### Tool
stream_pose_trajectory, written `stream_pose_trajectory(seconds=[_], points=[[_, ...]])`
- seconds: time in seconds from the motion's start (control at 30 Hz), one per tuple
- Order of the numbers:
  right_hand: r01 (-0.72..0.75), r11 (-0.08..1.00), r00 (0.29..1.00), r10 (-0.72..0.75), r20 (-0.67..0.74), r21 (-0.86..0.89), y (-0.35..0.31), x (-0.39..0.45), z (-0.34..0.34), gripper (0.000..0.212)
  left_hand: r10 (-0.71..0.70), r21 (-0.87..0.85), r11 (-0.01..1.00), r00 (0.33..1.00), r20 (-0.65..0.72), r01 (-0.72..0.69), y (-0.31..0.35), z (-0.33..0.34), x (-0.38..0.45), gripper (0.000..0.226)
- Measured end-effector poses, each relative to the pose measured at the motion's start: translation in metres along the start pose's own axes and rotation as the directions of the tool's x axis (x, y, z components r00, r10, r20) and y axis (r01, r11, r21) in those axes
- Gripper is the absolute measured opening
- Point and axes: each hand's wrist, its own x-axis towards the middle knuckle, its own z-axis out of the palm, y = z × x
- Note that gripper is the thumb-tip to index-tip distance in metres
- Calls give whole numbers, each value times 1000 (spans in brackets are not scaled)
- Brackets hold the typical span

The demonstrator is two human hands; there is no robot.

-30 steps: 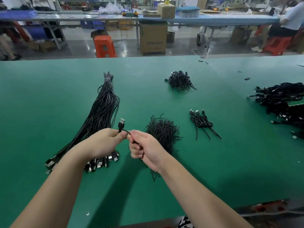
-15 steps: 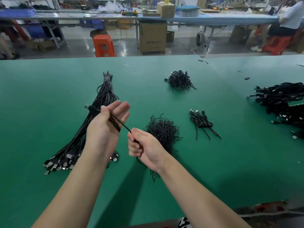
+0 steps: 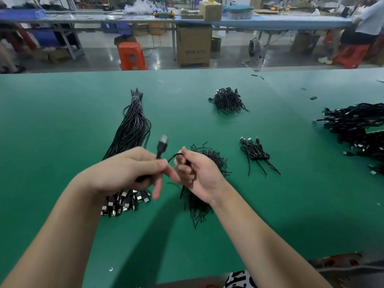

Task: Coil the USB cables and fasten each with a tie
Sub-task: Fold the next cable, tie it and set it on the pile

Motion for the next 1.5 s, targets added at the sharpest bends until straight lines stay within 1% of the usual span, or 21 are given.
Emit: stream_pose_trajectory(seconds=[0.03, 0.07, 0.17, 0.23, 0.27, 0.33, 0.4, 0.47, 0.53, 0.6, 0.67, 0.73, 0.83, 1.0, 1.07, 1.13, 1.2, 1.27, 1.33, 1.43, 1.5], points=[[-1, 1000, 1000, 1, 4, 14, -2, 0, 0, 33, -74, 109, 992, 997, 27, 71, 0, 1, 0, 37], [-1, 1000, 1000, 1, 9, 20, -5, 0, 0, 34, -145, 207, 968, 989, 2, 142, -1, 2, 1, 37], [19, 1000, 999, -18, 40, -23, -8, -1, 3, 32, -248, 429, 850, 952, -182, 304, -6, 6, 7, 39], [36, 998, 998, -33, 61, -44, -9, -2, 6, 31, -254, 486, 798, 930, -267, 357, -9, 9, 10, 35], [42, 997, 997, -38, 68, -58, -9, -3, 7, 31, -227, 458, 815, 923, -312, 355, -11, 9, 12, 31], [52, 994, 996, -45, 74, -100, -9, -5, 9, 32, -102, 346, 896, 888, -449, 278, -16, 9, 17, 30], [56, 987, 996, -44, 83, -151, -7, -7, 13, 33, 4, 144, 986, 839, -544, 88, -19, 10, 23, 36], [65, 978, 994, -47, 97, -197, -2, -9, 17, 32, 54, -65, 992, 820, -569, -110, -20, 17, 28, 39], [74, 966, 994, -52, 95, -249, 3, -9, 19, 32, 47, -281, 920, 788, -614, -273, -20, 22, 33, 43], [71, 944, 996, -49, 75, -321, 7, -11, 20, 31, -4, -497, 773, 780, -625, -394, -17, 26, 38, 44], [83, 899, 997, -78, 28, -430, 10, -11, 19, 31, -53, -651, 616, 801, -596, -444, -12, 29, 41, 44], [103, 818, 989, -143, -27, -566, 12, -11, 18, 32, -93, -709, 524, 796, -598, -472, -10, 30, 42, 39], [100, 721, 979, -196, -64, -685, 18, -12, 15, 32, -113, -706, 491, 766, -633, -511, -8, 30, 44, 34], [118, 623, 978, -206, -17, -773, 24, -15, 9, 27, -108, -718, 512, 793, -599, -472, -13, 30, 41, 30], [105, 600, 980, -196, -19, -793, 22, -14, 6, 18, -77, -710, 529, 807, -586, -465, -16, 30, 41, 31], [91, 624, 986, -168, -19, -776, 19, -13, 4, 8, -52, -699, 552, 818, -573, -454, -18, 30, 41, 35], [90, 682, 992, -125, 5, -725, 13, -13, 5, 23, -28, -686, 584, 833, -552, -435, -19, 33, 40, 38], [113, 751, 992, -118, 37, -651, 10, -12, 8, 24, -12, -672, 619, 850, -526, -407, -20, 38, 41, 36], [127, 799, 988, -152, 7, -588, 10, -10, 9, 26, -8, -652, 662, 867, -498, -369, -20, 42, 40, 33], [137, 797, 981, -190, -30, -589, 10, -10, 7, 26, 11, -582, 766, 910, -414, -274, -21, 41, 36, 32], [113, 799, 985, -169, -39, -590, 9, -11, 6, 24, 20, -508, 840, 948, -319, -189, -19, 37, 32, 33]])
